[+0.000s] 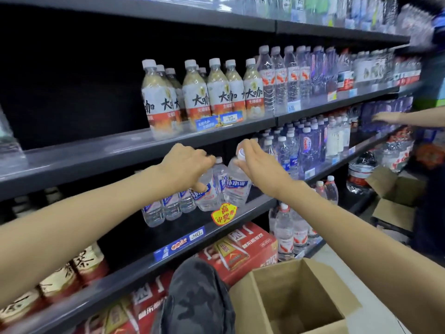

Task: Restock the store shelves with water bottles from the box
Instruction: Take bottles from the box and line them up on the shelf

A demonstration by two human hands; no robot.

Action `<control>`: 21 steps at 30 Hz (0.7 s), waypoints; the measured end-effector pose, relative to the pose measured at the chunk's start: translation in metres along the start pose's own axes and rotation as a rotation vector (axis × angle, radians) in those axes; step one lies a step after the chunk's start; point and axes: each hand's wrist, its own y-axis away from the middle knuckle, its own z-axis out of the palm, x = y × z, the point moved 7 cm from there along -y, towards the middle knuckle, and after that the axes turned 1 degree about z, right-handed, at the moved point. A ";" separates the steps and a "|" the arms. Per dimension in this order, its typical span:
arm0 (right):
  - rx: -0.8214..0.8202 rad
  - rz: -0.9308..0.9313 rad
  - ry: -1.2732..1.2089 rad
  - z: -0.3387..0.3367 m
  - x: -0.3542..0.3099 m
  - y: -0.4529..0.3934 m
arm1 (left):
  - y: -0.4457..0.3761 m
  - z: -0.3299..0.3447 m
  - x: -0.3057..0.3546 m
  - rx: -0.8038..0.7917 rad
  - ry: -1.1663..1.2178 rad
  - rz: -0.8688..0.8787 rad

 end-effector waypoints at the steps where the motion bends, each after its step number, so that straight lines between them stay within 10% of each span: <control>1: -0.002 -0.003 -0.007 0.007 -0.006 -0.005 | 0.004 0.005 -0.001 -0.007 -0.006 -0.018; 21: -0.118 -0.184 0.029 0.128 -0.033 -0.048 | 0.010 0.167 -0.006 -0.273 0.142 -0.112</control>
